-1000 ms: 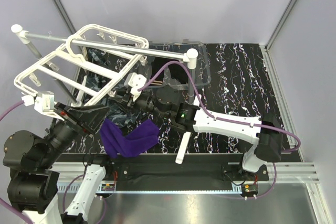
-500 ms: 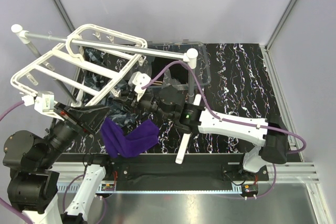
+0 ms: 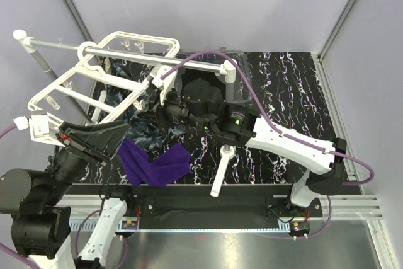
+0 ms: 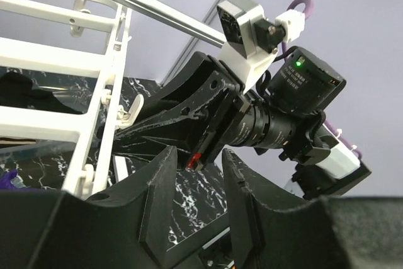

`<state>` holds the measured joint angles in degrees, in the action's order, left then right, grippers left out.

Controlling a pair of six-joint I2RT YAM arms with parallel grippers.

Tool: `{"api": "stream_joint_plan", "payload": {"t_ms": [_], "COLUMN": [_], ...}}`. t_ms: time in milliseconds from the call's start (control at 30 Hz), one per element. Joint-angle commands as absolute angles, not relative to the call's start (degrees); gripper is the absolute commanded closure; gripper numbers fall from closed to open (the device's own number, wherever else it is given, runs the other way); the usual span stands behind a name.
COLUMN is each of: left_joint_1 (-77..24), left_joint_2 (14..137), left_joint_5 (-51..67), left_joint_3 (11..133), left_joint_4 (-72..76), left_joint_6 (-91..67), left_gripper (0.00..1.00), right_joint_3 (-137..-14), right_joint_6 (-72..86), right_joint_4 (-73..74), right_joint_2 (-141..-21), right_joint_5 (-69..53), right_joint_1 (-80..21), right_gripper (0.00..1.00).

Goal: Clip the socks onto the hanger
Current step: Open the clamp at the hanger.

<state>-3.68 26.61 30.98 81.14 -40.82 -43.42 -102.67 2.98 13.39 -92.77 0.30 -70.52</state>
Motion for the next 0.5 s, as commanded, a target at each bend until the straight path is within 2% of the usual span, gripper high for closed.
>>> {"api": "stream_joint_plan", "payload": {"t_ms": [0, 133, 467], "left_joint_1": [-3.34, -3.16, -2.81], "left_joint_2": [27.6, 27.51, 29.0], "left_joint_5": [29.62, 31.11, 27.17], "left_joint_3": [81.57, 77.97, 75.58], "left_joint_4": [-38.15, -34.72, -42.53], "left_joint_6": [-47.72, -51.5, -49.49], "left_gripper": [0.6, 0.6, 0.58], "right_joint_3": [-110.81, -116.62, -116.89], "right_joint_6": [6.5, 7.29, 5.36], "right_joint_4": [27.12, 33.57, 36.73], "right_joint_2": [-95.7, -97.64, -97.56], "right_joint_5": [-1.84, -4.13, -5.1], "right_joint_1": [-70.31, -70.49, -70.75], "right_gripper": [1.0, 1.0, 1.0]}}
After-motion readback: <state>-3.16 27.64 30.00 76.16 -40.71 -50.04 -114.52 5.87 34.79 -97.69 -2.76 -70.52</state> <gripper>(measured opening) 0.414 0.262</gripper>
